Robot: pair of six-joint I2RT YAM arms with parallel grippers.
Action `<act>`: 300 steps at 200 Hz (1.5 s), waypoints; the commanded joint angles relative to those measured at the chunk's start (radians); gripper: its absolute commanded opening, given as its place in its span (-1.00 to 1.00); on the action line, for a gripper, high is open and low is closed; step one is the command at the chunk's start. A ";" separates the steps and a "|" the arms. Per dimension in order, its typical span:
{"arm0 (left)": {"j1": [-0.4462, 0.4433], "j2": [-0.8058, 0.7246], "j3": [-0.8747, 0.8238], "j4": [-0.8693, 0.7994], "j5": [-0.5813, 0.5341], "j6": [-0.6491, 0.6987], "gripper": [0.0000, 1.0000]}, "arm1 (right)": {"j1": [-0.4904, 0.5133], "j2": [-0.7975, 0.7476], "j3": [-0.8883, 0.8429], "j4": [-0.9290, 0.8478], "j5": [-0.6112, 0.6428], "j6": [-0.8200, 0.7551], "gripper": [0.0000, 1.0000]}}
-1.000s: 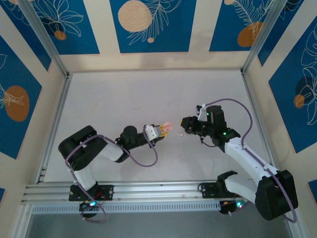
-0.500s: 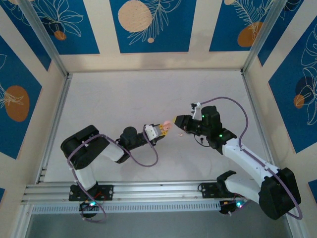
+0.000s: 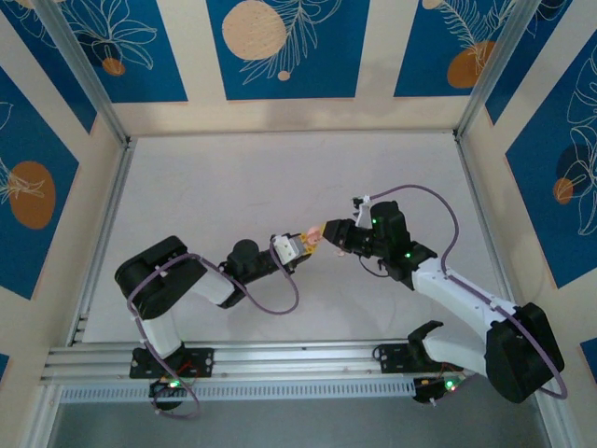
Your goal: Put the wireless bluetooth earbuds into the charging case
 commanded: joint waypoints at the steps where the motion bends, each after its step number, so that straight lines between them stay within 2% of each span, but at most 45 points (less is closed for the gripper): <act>1: -0.014 -0.013 -0.003 0.052 -0.016 0.000 -0.72 | 0.012 0.009 -0.003 0.040 0.011 0.016 -0.61; 154: -0.020 -0.047 -0.001 0.052 -0.030 0.007 -0.72 | 0.032 0.021 -0.020 0.011 0.055 0.025 -0.60; 171: -0.020 -0.048 -0.002 0.052 -0.030 0.006 -0.71 | 0.031 0.023 -0.020 0.007 0.056 0.028 -0.52; 196: -0.021 -0.049 -0.005 0.052 -0.033 0.007 -0.71 | 0.031 0.014 -0.014 -0.008 0.066 0.031 -0.24; 212: -0.022 -0.049 -0.006 0.052 -0.033 0.008 -0.71 | 0.028 0.001 -0.009 -0.024 0.071 0.026 -0.14; 268: -0.022 -0.050 -0.010 0.052 -0.033 0.008 -0.71 | 0.006 -0.039 0.019 -0.083 0.059 0.001 -0.09; 300: -0.022 -0.053 -0.015 0.051 -0.031 0.011 -0.71 | -0.008 -0.040 0.024 -0.092 0.046 -0.004 -0.19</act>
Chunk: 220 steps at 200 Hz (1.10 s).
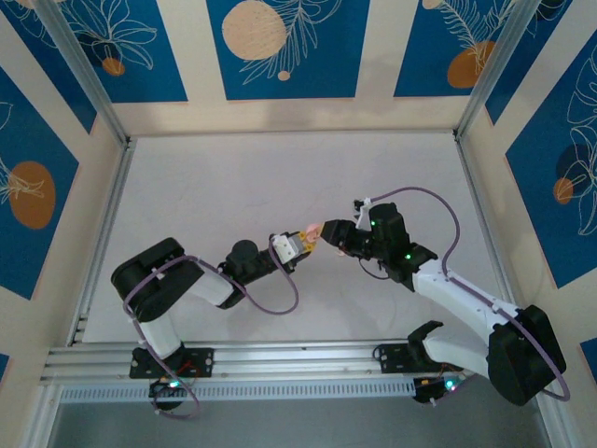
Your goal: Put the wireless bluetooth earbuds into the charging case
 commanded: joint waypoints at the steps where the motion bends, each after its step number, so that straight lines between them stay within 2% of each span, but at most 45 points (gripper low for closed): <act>1: -0.015 -0.025 -0.010 0.052 0.003 0.008 -0.71 | -0.011 -0.015 0.025 -0.030 -0.003 -0.021 -0.19; 62: -0.015 -0.027 -0.017 0.052 0.000 0.010 -0.72 | -0.025 -0.016 0.069 -0.038 -0.040 -0.048 -0.50; 176: -0.014 -0.023 -0.012 0.052 0.005 0.010 -0.72 | -0.018 0.050 0.068 -0.001 -0.087 -0.039 -0.75; 220: -0.015 -0.025 -0.013 0.052 0.001 0.013 -0.73 | 0.001 0.062 0.062 -0.088 -0.068 -0.054 -0.82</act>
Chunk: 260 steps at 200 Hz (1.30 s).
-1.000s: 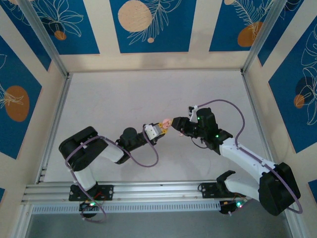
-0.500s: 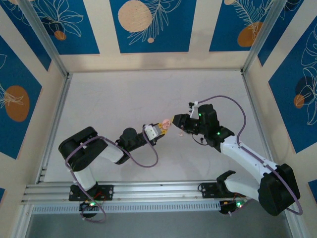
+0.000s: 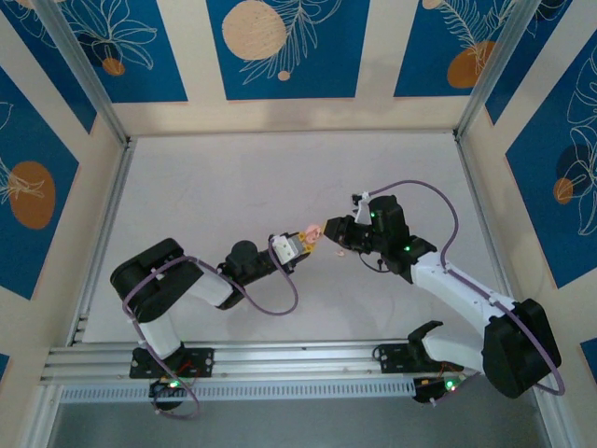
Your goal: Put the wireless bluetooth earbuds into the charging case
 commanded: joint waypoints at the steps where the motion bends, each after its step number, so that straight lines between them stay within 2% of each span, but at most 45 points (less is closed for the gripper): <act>1: -0.014 -0.022 -0.005 0.058 0.004 0.013 -0.72 | 0.018 0.010 0.000 -0.063 -0.007 -0.017 -0.82; 84: -0.014 -0.029 -0.009 0.058 0.004 0.018 -0.72 | 0.045 0.027 0.025 -0.136 0.003 -0.037 -0.82; 115: -0.014 -0.028 -0.014 0.058 0.005 0.022 -0.72 | 0.029 -0.019 0.063 -0.191 0.020 -0.079 -0.54; 153: -0.014 -0.027 -0.014 0.058 0.007 0.025 -0.73 | 0.001 -0.038 0.113 -0.233 0.002 -0.117 -0.31; 206: -0.014 -0.031 -0.018 0.058 0.007 0.028 -0.73 | -0.019 0.012 0.160 -0.248 -0.023 -0.154 -0.26; 260: -0.014 -0.032 -0.016 0.058 0.007 0.027 -0.73 | -0.017 0.060 0.177 -0.228 -0.042 -0.163 -0.42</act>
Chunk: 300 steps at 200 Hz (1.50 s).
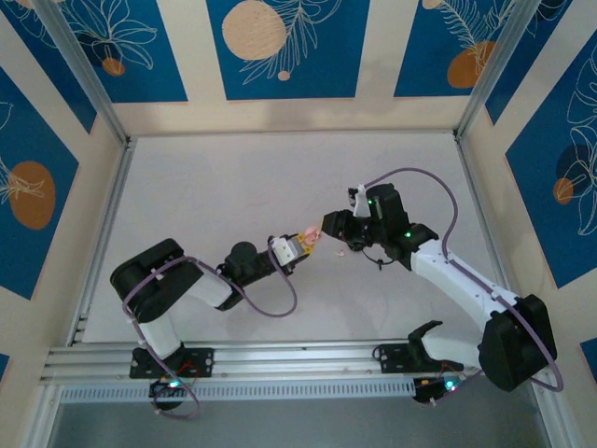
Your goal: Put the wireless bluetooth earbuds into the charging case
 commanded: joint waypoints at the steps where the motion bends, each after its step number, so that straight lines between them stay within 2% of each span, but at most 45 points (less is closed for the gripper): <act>1: -0.014 -0.031 -0.003 0.052 0.007 0.008 -0.73 | 0.000 0.015 0.028 -0.007 -0.033 -0.020 -0.42; 94: -0.014 -0.034 -0.002 0.052 0.008 0.009 -0.73 | 0.012 0.049 0.019 -0.007 -0.038 -0.019 -0.44; 230: -0.014 -0.044 -0.001 0.053 -0.008 0.027 -0.73 | 0.056 0.044 -0.010 -0.016 -0.053 0.054 -0.70; 300: -0.014 -0.051 -0.003 0.052 -0.009 0.033 -0.73 | 0.063 0.018 -0.026 -0.070 0.015 0.096 -0.73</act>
